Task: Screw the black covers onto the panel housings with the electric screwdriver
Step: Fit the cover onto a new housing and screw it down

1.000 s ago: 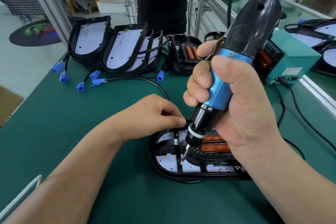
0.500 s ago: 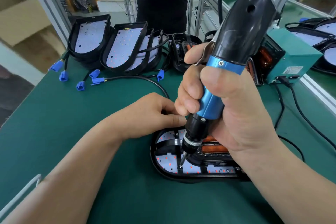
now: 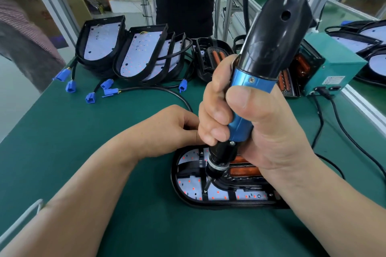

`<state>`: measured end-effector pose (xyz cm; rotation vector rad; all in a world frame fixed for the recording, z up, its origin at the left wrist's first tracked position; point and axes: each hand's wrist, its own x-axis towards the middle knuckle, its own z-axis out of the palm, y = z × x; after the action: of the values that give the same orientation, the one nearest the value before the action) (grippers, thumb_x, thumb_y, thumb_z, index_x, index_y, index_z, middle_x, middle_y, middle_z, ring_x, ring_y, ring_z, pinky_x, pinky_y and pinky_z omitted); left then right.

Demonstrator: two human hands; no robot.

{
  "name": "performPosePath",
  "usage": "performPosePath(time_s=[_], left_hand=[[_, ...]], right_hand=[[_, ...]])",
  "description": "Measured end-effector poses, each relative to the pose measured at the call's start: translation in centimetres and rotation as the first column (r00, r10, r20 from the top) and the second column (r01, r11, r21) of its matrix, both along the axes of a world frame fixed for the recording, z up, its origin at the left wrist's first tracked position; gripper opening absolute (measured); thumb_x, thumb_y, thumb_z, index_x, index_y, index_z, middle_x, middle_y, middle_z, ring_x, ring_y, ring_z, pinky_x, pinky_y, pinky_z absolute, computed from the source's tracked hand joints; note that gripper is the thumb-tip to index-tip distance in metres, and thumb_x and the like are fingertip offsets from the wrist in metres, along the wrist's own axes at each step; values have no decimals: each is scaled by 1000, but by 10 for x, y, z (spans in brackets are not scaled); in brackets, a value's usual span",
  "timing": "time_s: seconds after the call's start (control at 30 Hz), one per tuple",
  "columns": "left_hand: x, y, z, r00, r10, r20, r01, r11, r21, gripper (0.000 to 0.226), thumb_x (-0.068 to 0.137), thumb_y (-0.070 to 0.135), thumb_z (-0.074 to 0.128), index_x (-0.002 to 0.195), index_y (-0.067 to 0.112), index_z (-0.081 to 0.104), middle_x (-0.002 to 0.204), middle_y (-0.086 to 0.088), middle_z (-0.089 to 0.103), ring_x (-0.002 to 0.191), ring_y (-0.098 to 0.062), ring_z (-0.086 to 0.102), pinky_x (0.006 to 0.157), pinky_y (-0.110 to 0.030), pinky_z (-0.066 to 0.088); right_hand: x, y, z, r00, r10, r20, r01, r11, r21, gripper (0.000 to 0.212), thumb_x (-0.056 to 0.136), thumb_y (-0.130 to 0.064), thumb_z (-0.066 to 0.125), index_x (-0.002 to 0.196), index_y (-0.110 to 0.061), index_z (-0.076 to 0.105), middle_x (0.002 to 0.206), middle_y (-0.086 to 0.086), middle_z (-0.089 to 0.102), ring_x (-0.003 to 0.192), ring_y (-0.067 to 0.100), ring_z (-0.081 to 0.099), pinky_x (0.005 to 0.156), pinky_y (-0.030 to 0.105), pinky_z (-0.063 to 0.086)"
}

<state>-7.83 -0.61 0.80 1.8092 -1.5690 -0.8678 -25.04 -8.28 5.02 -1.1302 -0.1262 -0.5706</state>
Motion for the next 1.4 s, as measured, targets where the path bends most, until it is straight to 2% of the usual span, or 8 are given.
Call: performPosePath(time_s=[0.13, 0.23, 0.33, 0.47, 0.57, 0.8, 1.2, 1.4], left_hand=[[-1, 1, 3, 1000, -6, -6, 7, 1000, 9, 35, 65, 60, 62, 55, 27, 55, 60, 11, 43, 59, -3, 35, 52, -17, 33], [-1, 2, 3, 1000, -3, -5, 3, 1000, 8, 39, 66, 62, 62, 57, 25, 56, 61, 10, 44, 60, -3, 36, 54, -18, 34], [1, 2, 1, 1000, -11, -7, 11, 1000, 7, 46, 69, 65, 65, 65, 19, 59, 65, 7, 48, 64, -4, 40, 58, -21, 35], [4, 1, -3, 997, -70, -33, 70, 998, 3, 26, 94, 37, 78, 69, 41, 74, 64, 21, 61, 61, 5, 51, 61, -9, 40], [6, 0, -6, 997, -72, -29, 72, 997, 0, 11, 96, 29, 79, 85, 33, 81, 70, 16, 71, 66, 3, 59, 65, -12, 44], [8, 1, -8, 995, -71, -65, 72, 997, 10, 8, 96, 30, 78, 89, 27, 81, 68, 15, 67, 64, 0, 54, 64, -13, 42], [10, 2, -9, 994, -83, -74, 87, 995, 47, 17, 90, 45, 78, 93, 29, 79, 65, 5, 53, 62, -10, 43, 59, -25, 34], [11, 1, -9, 994, -89, -61, 92, 995, 49, 13, 89, 42, 80, 92, 29, 80, 63, 9, 55, 61, -8, 44, 59, -21, 35]], right_hand=[[1, -2, -5, 996, 80, 37, -79, 997, -15, 23, 81, -8, 71, 98, -9, 55, 68, 3, 52, 51, 17, 51, 57, 33, 46], [2, -7, -9, 992, 115, 60, -114, 993, -29, 39, 84, -25, 82, 108, -8, 57, 71, 4, 52, 54, 18, 53, 60, 34, 48], [2, -9, -11, 994, 83, 67, -80, 996, -42, 47, 87, -29, 81, 118, -5, 56, 71, 2, 54, 56, 18, 54, 61, 35, 49], [0, -14, -7, 991, 2, 130, -3, 1000, 11, 51, 89, -35, 79, 124, -4, 57, 73, 0, 53, 59, 14, 54, 63, 33, 49], [-5, -25, 2, 978, -149, 147, 138, 987, 76, 52, 90, -45, 73, 122, -8, 57, 74, -4, 53, 61, 10, 54, 64, 30, 50], [-40, -80, 13, 873, -471, -126, 487, 851, 197, 52, 105, -65, 44, 106, -16, 61, 75, -7, 53, 61, 7, 54, 59, 23, 51], [-110, -118, -16, 744, -528, -409, 604, 794, 75, 45, 101, -57, 58, 103, -12, 61, 75, 4, 58, 59, 19, 57, 54, 30, 56], [-123, -110, -33, 554, -658, -511, 643, 727, -240, 73, 75, -71, 83, 110, -9, 66, 79, 7, 66, 65, 33, 71, 66, 50, 64]])
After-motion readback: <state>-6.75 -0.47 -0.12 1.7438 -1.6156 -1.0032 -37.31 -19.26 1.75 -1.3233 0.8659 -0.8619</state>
